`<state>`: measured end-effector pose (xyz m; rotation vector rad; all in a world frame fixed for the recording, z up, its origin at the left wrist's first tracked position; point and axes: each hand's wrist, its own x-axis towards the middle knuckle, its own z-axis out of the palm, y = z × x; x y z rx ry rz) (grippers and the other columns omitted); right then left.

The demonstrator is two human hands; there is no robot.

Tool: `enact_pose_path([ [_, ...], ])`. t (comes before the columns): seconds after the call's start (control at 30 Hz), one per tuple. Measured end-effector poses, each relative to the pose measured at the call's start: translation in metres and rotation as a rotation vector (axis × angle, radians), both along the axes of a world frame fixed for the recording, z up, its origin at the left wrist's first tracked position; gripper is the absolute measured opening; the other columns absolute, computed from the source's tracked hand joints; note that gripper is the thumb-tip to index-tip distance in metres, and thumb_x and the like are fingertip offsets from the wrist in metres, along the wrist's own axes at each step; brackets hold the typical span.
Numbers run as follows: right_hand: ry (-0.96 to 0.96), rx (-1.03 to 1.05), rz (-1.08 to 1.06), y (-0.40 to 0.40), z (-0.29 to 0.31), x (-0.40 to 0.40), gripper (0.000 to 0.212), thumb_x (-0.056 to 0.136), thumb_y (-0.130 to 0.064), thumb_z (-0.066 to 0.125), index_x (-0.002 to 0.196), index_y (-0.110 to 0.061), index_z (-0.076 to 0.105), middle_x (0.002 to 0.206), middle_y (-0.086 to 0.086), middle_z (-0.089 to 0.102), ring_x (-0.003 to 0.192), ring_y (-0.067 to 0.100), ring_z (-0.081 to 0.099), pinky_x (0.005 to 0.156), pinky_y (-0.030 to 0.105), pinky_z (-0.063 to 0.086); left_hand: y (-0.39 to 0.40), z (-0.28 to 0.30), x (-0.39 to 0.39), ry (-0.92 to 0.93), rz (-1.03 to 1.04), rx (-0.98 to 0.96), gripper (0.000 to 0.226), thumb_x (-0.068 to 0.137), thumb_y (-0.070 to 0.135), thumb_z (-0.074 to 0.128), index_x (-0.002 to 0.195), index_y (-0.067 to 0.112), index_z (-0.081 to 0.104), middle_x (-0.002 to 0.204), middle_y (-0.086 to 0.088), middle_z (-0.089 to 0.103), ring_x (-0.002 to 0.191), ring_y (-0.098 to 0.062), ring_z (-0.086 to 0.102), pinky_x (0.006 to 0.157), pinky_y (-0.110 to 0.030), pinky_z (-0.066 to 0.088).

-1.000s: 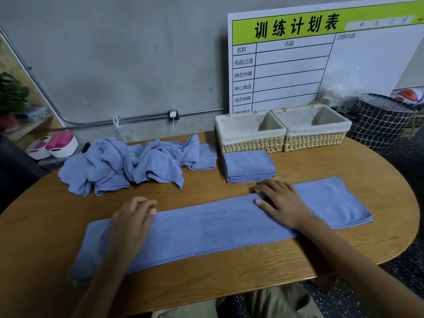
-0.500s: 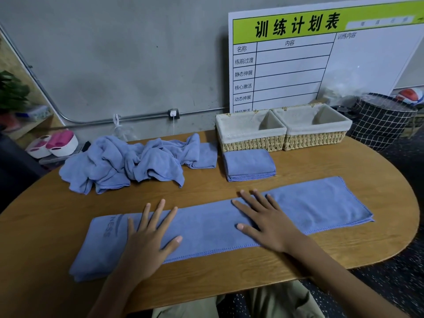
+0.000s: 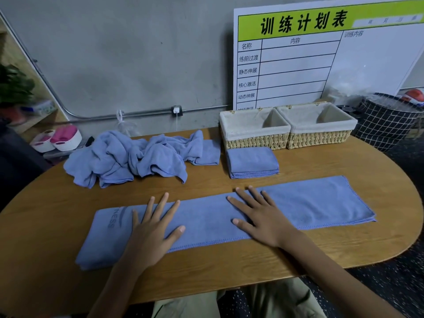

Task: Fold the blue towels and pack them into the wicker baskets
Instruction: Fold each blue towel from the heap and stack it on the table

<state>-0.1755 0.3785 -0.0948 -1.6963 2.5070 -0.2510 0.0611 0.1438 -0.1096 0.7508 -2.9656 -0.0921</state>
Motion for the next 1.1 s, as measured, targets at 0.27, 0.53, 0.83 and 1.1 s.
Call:
enact_pose_path([
  [0.27,-0.031,-0.030,-0.089,0.016,-0.004,-0.026,0.079,0.083,-0.085,-0.001,0.154,-0.052,0.003,0.165,-0.018,-0.009,0.152,0.012,-0.019,0.124,0.044,-0.004,-0.026,-0.002,0.029,-0.042,0.189,-0.043,0.081,0.094,0.076,0.009,0.152,0.029,0.042,0.159,-0.010,0.037,0.140,-0.043,0.040,0.099,-0.071,0.038],
  [0.53,-0.024,0.011,-0.311,0.074,-0.002,-0.068,0.088,0.067,-0.094,-0.011,0.147,-0.059,-0.004,0.162,-0.022,-0.010,0.153,0.013,-0.009,0.122,0.042,-0.001,-0.043,-0.008,0.065,-0.102,0.292,0.006,0.107,0.071,0.094,-0.010,0.159,0.036,0.009,0.169,0.002,0.005,0.153,-0.032,0.014,0.110,-0.069,0.022],
  [0.83,0.031,0.022,-0.345,0.075,0.014,-0.068,0.108,0.063,-0.095,-0.014,0.155,-0.048,0.016,0.165,-0.021,0.004,0.154,0.017,0.003,0.120,0.049,0.008,-0.015,0.020,0.033,0.007,0.293,0.089,0.117,0.072,0.096,-0.001,0.157,0.023,0.031,0.165,-0.011,0.022,0.150,-0.040,0.021,0.112,-0.067,0.028],
  [1.1,-0.061,-0.040,-0.130,0.013,-0.003,-0.028,0.093,0.074,-0.089,-0.009,0.155,-0.049,0.011,0.166,-0.019,-0.002,0.153,0.013,-0.011,0.123,0.044,-0.003,0.011,-0.006,-0.017,-0.042,0.203,0.043,0.100,0.069,0.090,-0.018,0.157,0.047,-0.004,0.166,0.011,-0.014,0.154,-0.027,-0.013,0.118,-0.066,0.005],
])
